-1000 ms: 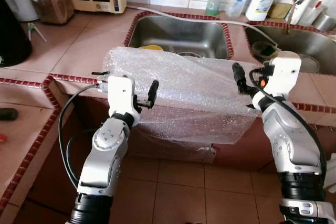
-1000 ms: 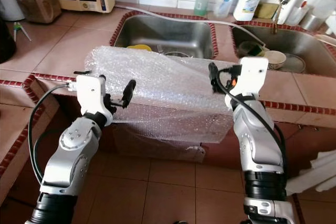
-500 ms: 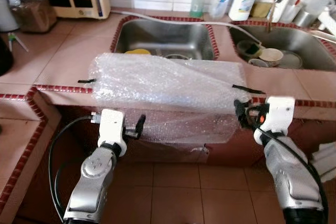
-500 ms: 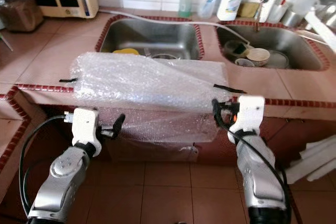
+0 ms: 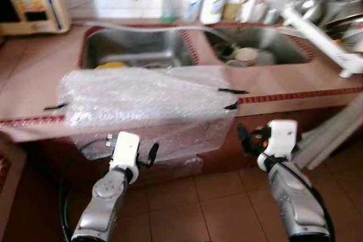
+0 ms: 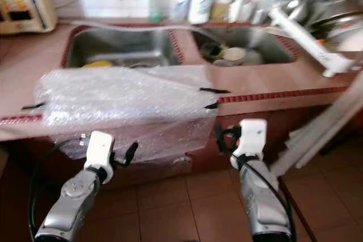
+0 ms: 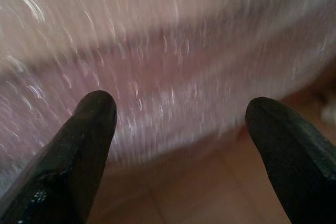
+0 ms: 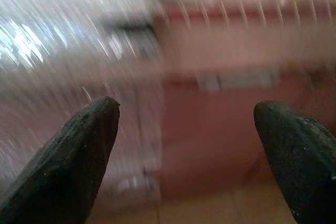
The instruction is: Kitchen organization
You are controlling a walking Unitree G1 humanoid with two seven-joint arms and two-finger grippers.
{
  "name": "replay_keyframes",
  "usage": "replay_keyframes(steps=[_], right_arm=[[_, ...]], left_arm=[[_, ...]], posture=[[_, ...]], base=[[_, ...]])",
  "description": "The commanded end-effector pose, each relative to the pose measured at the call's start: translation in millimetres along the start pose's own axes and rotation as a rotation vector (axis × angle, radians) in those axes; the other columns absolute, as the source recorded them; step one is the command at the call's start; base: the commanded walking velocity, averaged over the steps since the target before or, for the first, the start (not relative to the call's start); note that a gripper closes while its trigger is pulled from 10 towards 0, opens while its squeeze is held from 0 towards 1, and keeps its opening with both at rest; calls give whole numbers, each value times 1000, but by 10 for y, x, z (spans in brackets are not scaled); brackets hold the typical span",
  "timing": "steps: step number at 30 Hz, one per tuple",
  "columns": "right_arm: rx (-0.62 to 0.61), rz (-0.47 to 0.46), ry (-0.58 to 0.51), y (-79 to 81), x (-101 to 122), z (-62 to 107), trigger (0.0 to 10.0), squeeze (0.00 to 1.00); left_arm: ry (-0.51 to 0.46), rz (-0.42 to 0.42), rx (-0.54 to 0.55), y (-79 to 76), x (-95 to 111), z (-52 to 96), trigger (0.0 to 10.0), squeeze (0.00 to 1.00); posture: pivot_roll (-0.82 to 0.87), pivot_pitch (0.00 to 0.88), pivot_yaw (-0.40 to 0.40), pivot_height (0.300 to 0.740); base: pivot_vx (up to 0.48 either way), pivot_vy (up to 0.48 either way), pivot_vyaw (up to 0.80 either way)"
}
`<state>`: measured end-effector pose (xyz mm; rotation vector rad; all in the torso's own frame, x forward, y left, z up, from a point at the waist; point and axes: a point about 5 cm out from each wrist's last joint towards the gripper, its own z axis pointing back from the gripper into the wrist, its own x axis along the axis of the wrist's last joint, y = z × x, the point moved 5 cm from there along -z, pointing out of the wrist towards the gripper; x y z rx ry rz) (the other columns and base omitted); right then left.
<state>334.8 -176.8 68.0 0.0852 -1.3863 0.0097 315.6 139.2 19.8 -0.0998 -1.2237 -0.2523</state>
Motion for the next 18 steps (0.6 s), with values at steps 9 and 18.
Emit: replay_keyframes(steps=[9, 18], right_arm=[[-15, -17, 190, -25, -669, -2, 10000, 0], [-35, 8, 364, -74, -1072, -39, 10000, 0]], left_arm=[[104, -76, -10, 64, -259, -129, 10000, 0], [269, -154, -9, 139, -559, -228, 10000, 0]], posture=[[-87, 87, -1, 740], [-58, 67, 12, 740]], base=[[0, 0, -800], [0, 0, -153]])
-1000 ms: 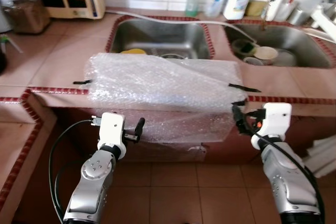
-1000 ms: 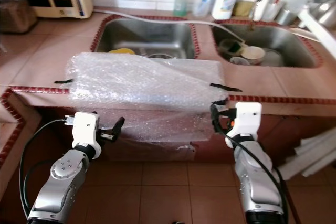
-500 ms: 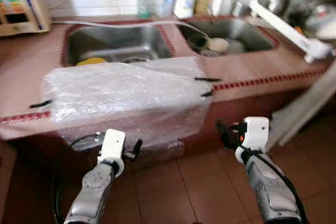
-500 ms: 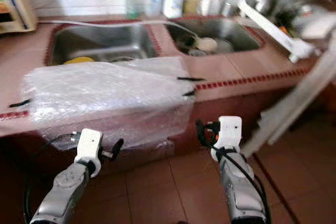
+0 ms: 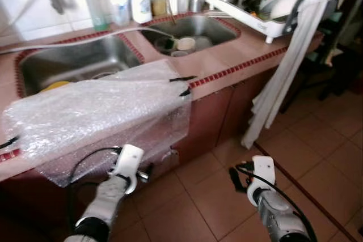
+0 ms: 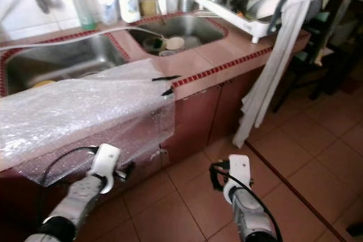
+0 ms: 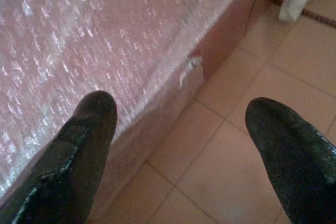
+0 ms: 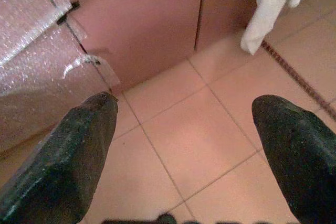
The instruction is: Kitchen organization
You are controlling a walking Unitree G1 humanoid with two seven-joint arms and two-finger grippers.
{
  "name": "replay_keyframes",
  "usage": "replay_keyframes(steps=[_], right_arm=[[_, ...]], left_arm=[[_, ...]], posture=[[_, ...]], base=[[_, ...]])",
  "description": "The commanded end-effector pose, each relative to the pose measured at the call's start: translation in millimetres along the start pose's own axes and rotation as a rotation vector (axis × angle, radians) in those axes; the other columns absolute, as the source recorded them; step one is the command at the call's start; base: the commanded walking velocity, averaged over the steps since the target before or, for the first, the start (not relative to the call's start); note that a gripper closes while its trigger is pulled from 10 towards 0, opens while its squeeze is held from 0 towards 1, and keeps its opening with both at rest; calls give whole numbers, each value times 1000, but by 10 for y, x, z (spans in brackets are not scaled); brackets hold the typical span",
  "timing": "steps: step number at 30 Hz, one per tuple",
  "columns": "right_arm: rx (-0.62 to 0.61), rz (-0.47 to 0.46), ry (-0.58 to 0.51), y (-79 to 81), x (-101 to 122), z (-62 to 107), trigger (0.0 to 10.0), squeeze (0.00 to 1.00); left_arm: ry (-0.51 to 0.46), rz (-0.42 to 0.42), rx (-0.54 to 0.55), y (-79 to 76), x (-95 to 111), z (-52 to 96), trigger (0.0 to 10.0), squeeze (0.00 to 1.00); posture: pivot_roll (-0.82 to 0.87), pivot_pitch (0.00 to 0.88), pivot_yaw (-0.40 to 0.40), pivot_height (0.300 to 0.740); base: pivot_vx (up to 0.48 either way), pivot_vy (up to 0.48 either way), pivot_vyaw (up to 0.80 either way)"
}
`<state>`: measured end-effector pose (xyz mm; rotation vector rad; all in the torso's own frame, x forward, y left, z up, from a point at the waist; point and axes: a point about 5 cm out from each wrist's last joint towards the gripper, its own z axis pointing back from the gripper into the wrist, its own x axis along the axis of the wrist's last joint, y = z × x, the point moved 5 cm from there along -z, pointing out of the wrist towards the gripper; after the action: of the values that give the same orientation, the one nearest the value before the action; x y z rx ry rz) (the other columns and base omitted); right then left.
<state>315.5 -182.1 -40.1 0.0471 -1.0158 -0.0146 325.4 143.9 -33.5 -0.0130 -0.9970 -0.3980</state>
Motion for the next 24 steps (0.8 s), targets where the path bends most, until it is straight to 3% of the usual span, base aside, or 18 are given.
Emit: replay_keyframes(steps=[1, 6, 10, 13, 17, 18, 24], right_arm=[[5, 28, 12, 19, 1, -32, 10000, 0], [-19, 68, 91, -40, -179, -17, 10000, 0], [-62, 26, 160, -148, -402, 55, 10000, 0], [-83, 34, 200, -227, -550, 123, 10000, 0], [-88, 165, 310, -379, -901, 307, 10000, 0], [-104, 222, 380, -529, -1105, 453, 10000, 0], [-137, 218, 400, -654, -1167, 527, 10000, 0]], left_arm=[[58, -11, 30, 103, -140, 12, 10000, 0], [101, 3, 18, 98, -244, 17, 10000, 0], [164, 123, 4, 61, -398, 39, 10000, 0], [170, 136, 3, 57, -415, 43, 10000, 0], [164, 120, -19, 17, -401, 32, 10000, 0], [174, 127, -26, 1, -420, 34, 10000, 0], [185, 137, -24, 18, -445, 42, 10000, 0]], posture=[[-60, 65, 19, 740], [-58, 72, 33, 740], [-43, 69, 25, 740], [-48, 72, 24, 740], [-53, 73, 20, 740], [-51, 73, 18, 740], [-59, 70, 22, 740]], base=[[0, 0, 0], [0, 0, 0], [0, -62, 0], [0, -314, 0], [0, -332, 0], [0, -398, 0], [0, -429, 0]])
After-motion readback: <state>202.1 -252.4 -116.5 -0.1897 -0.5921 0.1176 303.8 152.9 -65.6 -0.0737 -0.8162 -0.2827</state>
